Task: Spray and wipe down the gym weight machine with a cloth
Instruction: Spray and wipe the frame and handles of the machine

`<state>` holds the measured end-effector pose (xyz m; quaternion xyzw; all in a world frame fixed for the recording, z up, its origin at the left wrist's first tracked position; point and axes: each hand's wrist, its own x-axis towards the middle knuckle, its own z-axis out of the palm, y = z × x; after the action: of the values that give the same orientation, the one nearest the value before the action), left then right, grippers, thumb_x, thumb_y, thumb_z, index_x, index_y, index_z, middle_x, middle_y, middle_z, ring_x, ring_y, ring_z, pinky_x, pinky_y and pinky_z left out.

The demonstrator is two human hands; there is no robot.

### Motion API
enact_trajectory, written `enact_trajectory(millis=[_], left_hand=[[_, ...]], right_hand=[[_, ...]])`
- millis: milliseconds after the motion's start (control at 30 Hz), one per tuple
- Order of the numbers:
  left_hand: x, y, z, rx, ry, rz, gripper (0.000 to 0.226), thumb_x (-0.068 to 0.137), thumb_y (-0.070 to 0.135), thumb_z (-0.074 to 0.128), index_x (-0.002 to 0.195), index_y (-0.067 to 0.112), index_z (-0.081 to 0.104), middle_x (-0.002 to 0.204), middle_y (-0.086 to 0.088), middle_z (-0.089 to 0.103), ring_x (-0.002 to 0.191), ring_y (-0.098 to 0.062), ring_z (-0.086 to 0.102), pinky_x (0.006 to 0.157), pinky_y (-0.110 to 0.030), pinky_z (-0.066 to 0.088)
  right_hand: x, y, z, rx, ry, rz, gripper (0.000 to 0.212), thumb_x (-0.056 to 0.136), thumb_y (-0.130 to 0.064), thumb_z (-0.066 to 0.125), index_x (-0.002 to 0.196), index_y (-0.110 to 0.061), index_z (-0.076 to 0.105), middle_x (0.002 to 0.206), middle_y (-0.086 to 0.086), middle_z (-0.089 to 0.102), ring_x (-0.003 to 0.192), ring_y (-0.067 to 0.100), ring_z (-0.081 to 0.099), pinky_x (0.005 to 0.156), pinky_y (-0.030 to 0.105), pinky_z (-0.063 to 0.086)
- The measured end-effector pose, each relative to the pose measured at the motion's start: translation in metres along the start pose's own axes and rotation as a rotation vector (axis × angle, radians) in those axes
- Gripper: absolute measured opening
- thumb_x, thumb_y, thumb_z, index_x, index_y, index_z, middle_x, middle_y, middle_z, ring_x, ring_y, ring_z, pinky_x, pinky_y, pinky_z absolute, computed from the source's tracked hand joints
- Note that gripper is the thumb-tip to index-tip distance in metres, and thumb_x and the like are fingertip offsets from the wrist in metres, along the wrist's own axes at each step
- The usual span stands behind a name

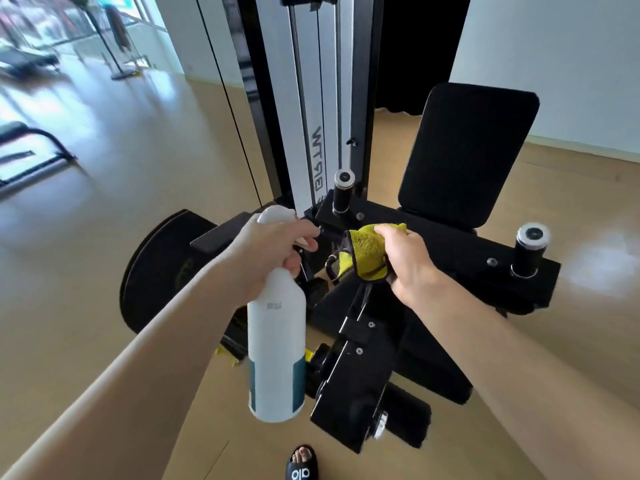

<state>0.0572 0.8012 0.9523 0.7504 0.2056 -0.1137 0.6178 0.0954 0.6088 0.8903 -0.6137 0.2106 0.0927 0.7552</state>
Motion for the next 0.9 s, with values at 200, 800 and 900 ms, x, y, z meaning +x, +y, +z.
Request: enact_trajectory(millis=[200, 800, 900], left_hand=[[-0.064, -0.017, 0.065, 0.133, -0.137, -0.113, 0.043, 0.078, 0.027, 0.081, 0.113, 0.009, 0.066, 0.061, -0.007, 0.06, 0.042, -0.018, 0.047, 0.06, -0.031, 0.051], [-0.094, -0.106, 0.161, 0.062, -0.211, -0.1, 0.009, 0.088, 0.013, 0.068, 0.083, 0.009, 0.062, 0.05, 0.002, 0.06, 0.034, -0.013, 0.04, 0.045, -0.022, 0.042], [-0.089, -0.117, 0.17, 0.067, -0.189, -0.088, 0.009, 0.087, 0.014, 0.069, 0.081, 0.009, 0.064, 0.075, -0.006, 0.069, 0.037, -0.014, 0.043, 0.049, -0.026, 0.044]], right_hand=[[-0.024, 0.008, -0.044, 0.006, 0.04, 0.002, 0.025, 0.089, -0.027, 0.059, 0.103, -0.012, 0.074, 0.106, 0.012, 0.074, 0.099, 0.03, 0.071, 0.081, 0.04, 0.058], [-0.05, 0.111, -0.151, -0.072, 0.299, 0.06, 0.032, 0.089, -0.027, 0.053, 0.102, -0.003, 0.069, 0.074, 0.016, 0.068, 0.057, 0.026, 0.062, 0.049, 0.029, 0.049], [-0.049, 0.121, -0.168, -0.036, 0.36, 0.102, 0.02, 0.089, -0.018, 0.056, 0.101, -0.006, 0.067, 0.078, 0.015, 0.068, 0.069, 0.031, 0.066, 0.063, 0.038, 0.057]])
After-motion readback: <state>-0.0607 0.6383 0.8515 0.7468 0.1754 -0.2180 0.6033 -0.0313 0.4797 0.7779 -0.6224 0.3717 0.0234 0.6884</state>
